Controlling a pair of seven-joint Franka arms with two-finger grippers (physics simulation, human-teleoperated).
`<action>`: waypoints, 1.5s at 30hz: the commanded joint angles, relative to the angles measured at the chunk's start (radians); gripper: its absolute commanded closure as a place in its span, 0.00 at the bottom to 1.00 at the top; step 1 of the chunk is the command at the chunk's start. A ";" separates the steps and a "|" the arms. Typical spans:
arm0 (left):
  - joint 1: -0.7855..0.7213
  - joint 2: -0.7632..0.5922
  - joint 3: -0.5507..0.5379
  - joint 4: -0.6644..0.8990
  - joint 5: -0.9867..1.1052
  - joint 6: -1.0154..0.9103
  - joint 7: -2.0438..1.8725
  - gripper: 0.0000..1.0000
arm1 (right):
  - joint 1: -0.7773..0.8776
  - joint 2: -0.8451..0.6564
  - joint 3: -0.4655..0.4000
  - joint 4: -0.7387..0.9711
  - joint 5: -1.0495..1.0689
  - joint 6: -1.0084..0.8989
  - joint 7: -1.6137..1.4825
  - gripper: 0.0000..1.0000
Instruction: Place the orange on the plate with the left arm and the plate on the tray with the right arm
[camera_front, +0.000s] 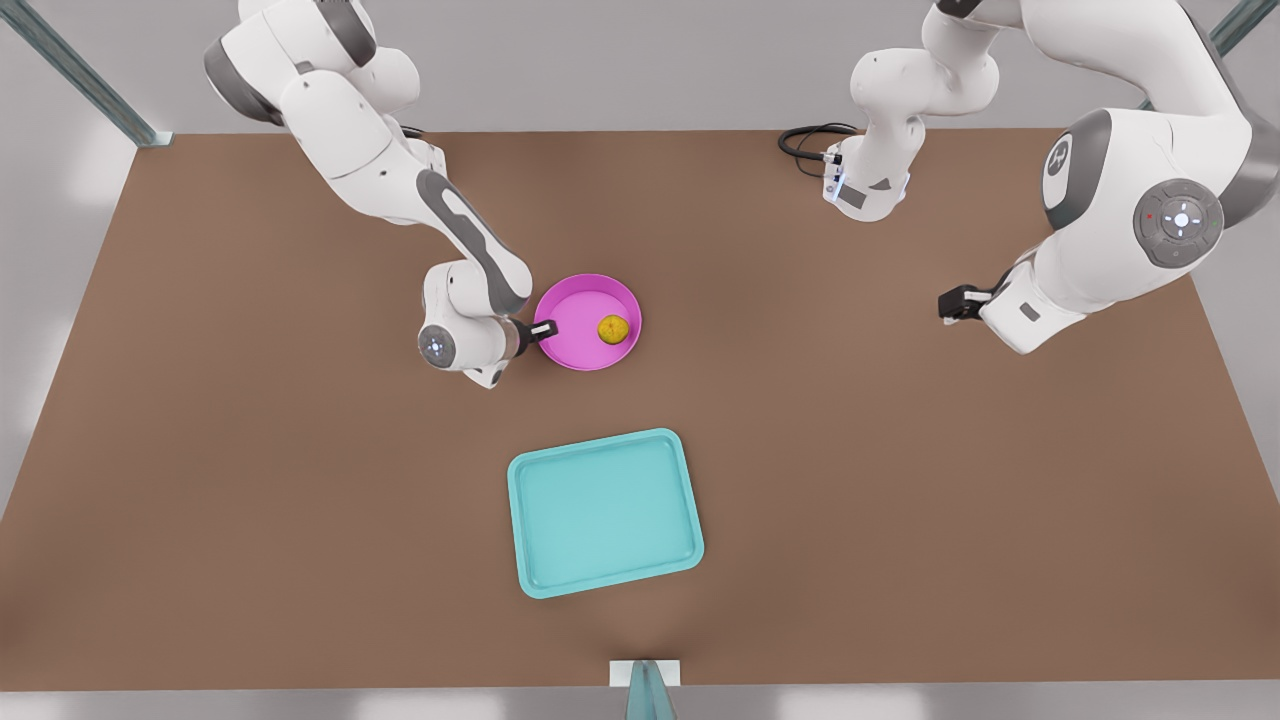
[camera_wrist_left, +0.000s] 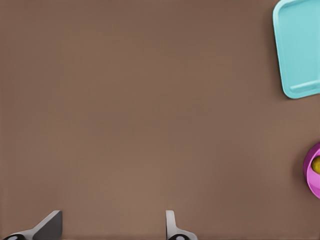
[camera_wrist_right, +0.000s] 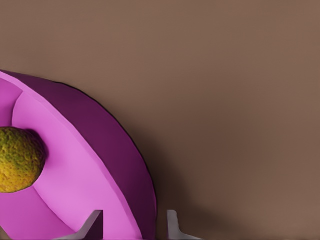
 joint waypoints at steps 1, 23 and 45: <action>0.000 -0.002 0.000 0.002 0.000 -0.003 0.054 0.00 | 0.001 0.010 0.001 0.005 0.001 -0.010 -0.052 0.43; 0.000 0.005 0.000 0.022 0.000 -0.003 0.054 0.00 | -0.035 0.037 0.018 0.165 0.058 -0.165 -0.049 0.79; 0.000 0.011 0.000 0.023 0.000 -0.001 0.051 0.00 | -0.107 0.519 -0.071 1.009 0.090 -0.201 -0.027 0.79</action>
